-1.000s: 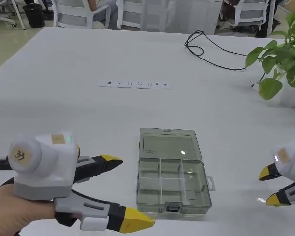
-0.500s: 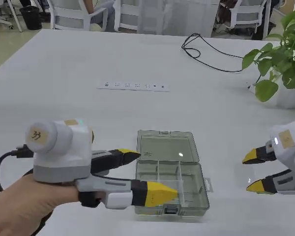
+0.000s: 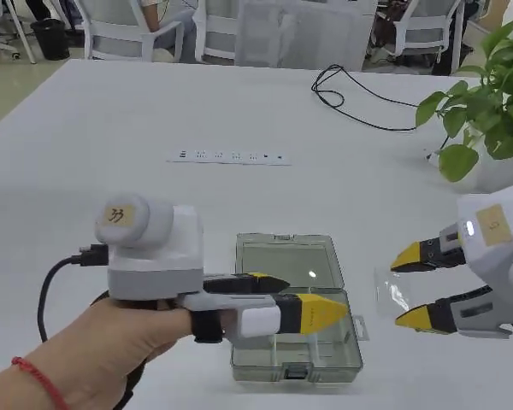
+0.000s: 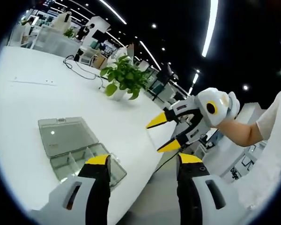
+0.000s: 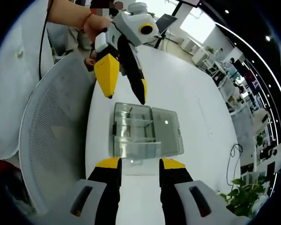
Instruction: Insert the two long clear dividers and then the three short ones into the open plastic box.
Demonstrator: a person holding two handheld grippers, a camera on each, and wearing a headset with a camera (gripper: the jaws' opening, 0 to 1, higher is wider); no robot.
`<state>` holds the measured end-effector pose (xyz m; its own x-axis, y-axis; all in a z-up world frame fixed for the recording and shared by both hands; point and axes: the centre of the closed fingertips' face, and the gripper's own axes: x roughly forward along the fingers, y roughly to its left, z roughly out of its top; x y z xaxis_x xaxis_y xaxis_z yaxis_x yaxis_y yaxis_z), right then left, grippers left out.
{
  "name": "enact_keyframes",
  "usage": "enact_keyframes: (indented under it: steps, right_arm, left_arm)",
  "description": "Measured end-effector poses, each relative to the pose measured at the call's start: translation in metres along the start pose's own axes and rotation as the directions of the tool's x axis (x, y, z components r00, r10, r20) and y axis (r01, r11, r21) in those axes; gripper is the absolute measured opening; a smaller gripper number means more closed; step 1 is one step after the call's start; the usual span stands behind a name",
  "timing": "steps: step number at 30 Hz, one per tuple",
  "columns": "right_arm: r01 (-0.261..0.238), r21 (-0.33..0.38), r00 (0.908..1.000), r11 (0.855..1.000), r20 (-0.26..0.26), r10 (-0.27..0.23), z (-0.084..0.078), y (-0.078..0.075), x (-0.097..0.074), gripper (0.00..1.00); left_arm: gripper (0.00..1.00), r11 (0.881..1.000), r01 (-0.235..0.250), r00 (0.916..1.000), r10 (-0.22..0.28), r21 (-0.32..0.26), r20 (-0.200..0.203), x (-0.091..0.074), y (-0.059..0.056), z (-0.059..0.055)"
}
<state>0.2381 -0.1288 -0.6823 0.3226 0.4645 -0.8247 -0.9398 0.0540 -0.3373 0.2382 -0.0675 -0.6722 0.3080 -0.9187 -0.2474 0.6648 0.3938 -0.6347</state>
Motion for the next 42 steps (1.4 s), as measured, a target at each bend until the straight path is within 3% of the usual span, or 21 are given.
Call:
enact_keyframes:
  steps: [8, 15, 34, 42]
  right_arm:
    - [0.011, -0.018, 0.9998, 1.0, 0.019, -0.011, 0.022, 0.005, -0.003, 0.33]
    - [0.011, -0.021, 0.9993, 1.0, 0.035, -0.011, 0.035, 0.01, -0.003, 0.33]
    - [0.001, -0.032, 0.999, 0.999, 0.046, 0.001, 0.046, 0.016, -0.001, 0.33]
    - [0.003, -0.042, 0.999, 0.999, 0.044, -0.001, 0.047, 0.017, 0.0, 0.33]
  left_arm:
    - [0.42, 0.997, 0.019, 0.9998, -0.019, -0.081, 0.008, 0.014, -0.009, 0.0]
    - [0.29, 0.986, 0.051, 0.9987, -0.05, -0.16, 0.009, 0.022, -0.018, -0.004]
    - [0.01, 0.975, 0.092, 0.9954, -0.096, -0.2, -0.009, 0.028, -0.027, -0.012]
    - [0.0, 0.968, 0.098, 0.9948, -0.101, -0.23, -0.001, 0.027, -0.028, -0.013]
